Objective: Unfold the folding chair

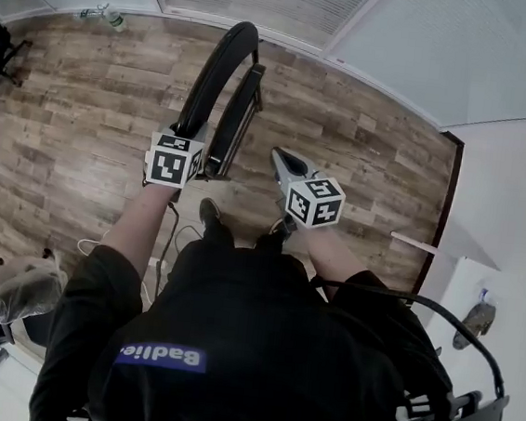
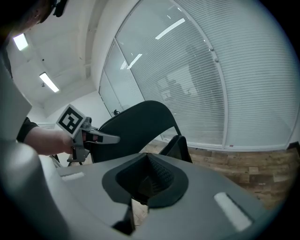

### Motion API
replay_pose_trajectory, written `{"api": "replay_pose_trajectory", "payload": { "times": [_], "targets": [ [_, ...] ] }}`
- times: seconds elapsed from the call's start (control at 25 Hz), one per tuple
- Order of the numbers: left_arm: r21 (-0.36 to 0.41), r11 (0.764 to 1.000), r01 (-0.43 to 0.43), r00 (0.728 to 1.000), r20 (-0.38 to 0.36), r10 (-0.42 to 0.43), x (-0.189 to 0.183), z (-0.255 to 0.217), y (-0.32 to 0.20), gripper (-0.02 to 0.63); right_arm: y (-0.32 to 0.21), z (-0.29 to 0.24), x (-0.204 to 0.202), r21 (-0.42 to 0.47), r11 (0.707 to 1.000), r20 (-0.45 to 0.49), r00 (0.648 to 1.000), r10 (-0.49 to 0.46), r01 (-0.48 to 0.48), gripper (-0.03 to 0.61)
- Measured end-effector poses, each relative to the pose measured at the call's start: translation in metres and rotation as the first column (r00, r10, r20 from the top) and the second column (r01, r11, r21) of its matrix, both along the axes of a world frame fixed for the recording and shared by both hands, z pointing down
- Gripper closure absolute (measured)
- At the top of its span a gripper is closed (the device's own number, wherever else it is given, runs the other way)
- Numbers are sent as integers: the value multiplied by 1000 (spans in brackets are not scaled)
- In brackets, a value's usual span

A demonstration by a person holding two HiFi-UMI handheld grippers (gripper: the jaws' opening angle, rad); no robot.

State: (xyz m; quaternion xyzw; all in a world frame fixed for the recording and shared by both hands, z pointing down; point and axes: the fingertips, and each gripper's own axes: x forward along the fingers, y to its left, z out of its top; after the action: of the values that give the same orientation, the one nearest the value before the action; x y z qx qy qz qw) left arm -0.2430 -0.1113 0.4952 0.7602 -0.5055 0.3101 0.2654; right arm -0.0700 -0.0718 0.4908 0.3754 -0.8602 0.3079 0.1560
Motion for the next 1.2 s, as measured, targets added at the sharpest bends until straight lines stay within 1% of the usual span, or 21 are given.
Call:
{"api": "replay_pose_trajectory", "payload": {
  "times": [0.36, 0.56, 0.64, 0.68, 0.72, 0.76, 0.8, 0.84, 0.92, 0.96, 1.08, 1.2],
  "targets": [
    [5, 1000, -6, 1000, -29, 6, -3, 3, -1, 514, -39, 64, -61, -147, 989, 24, 1000, 19, -15, 583],
    [9, 1000, -5, 999, -39, 5, -4, 3, 0, 514, -56, 96, -80, -204, 978, 13, 999, 37, -33, 583],
    [14, 1000, -5, 999, -40, 5, -6, 3, 0, 514, -62, 110, -85, -240, 970, 17, 999, 47, -42, 583],
    [16, 1000, -3, 999, -39, 4, -8, 2, -1, 514, -66, 117, -87, -265, 963, 25, 998, 56, -47, 573],
    [18, 1000, -3, 999, -38, 3, -8, 2, -2, 514, -70, 125, -87, -294, 954, 32, 997, 66, -54, 545],
    [18, 1000, -3, 999, -37, 4, -7, 3, -2, 514, -73, 133, -87, -323, 944, 36, 996, 78, -62, 514],
    [18, 1000, -4, 999, -36, 5, -7, 4, -3, 514, -76, 141, -86, -350, 934, 41, 995, 89, -69, 463],
    [18, 1000, -6, 999, -34, 6, -7, 4, -3, 514, -78, 149, -86, -375, 924, 46, 994, 99, -74, 427],
    [18, 1000, -7, 1000, -30, 8, -8, 5, -2, 514, -83, 161, -87, -414, 907, 51, 992, 114, -83, 386],
    [19, 1000, -7, 1000, -28, 8, -9, 5, -2, 514, -85, 167, -88, -427, 900, 50, 992, 119, -86, 373],
    [16, 1000, -7, 1000, -22, 7, -6, 6, -5, 514, -94, 182, -87, -457, 884, 46, 990, 135, -99, 362],
    [15, 1000, -8, 1000, -17, 8, -2, 6, -5, 514, -98, 195, -88, -504, 857, 94, 980, 178, -107, 356]
  ]
}}
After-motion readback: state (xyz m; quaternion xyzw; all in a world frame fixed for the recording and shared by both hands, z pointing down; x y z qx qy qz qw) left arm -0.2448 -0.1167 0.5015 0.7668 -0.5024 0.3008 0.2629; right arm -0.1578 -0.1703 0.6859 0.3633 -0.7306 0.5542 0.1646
